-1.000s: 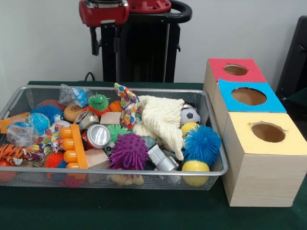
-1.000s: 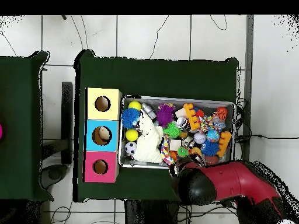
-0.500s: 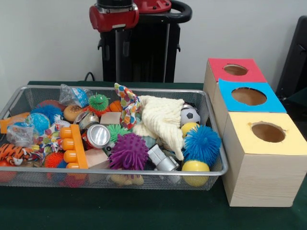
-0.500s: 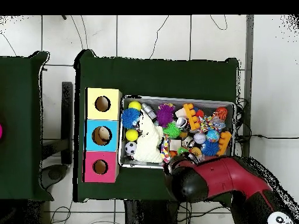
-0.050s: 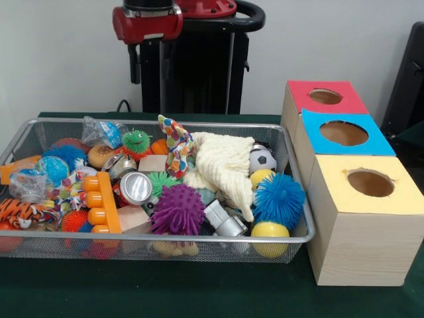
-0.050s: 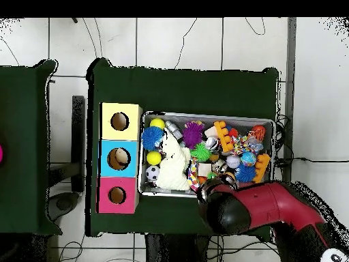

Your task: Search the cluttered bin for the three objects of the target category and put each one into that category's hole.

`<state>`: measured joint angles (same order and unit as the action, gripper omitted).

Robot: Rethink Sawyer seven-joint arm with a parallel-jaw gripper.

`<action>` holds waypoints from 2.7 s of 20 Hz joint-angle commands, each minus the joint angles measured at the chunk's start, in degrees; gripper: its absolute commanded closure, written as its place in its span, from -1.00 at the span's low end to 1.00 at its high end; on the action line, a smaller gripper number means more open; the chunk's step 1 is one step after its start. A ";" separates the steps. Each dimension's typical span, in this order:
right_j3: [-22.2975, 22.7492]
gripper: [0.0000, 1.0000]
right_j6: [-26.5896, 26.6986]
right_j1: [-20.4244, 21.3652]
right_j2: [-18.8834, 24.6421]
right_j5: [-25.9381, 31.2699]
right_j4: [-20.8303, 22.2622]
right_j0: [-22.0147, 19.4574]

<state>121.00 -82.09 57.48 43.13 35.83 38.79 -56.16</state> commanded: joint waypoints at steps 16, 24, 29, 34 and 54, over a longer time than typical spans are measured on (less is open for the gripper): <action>-13.03 -1.00 14.84 -15.16 1.61 4.21 5.33 -7.64; -13.31 -1.00 15.05 -13.75 1.55 2.33 9.54 -8.54; -13.84 -1.00 14.24 -14.52 1.60 2.09 11.16 -8.18; -16.06 -1.00 14.41 -17.57 1.20 2.83 12.14 -7.82; -22.12 -1.00 13.64 -27.35 -3.59 10.15 12.02 -4.17</action>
<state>104.33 -82.09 33.21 42.64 37.36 47.93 -61.37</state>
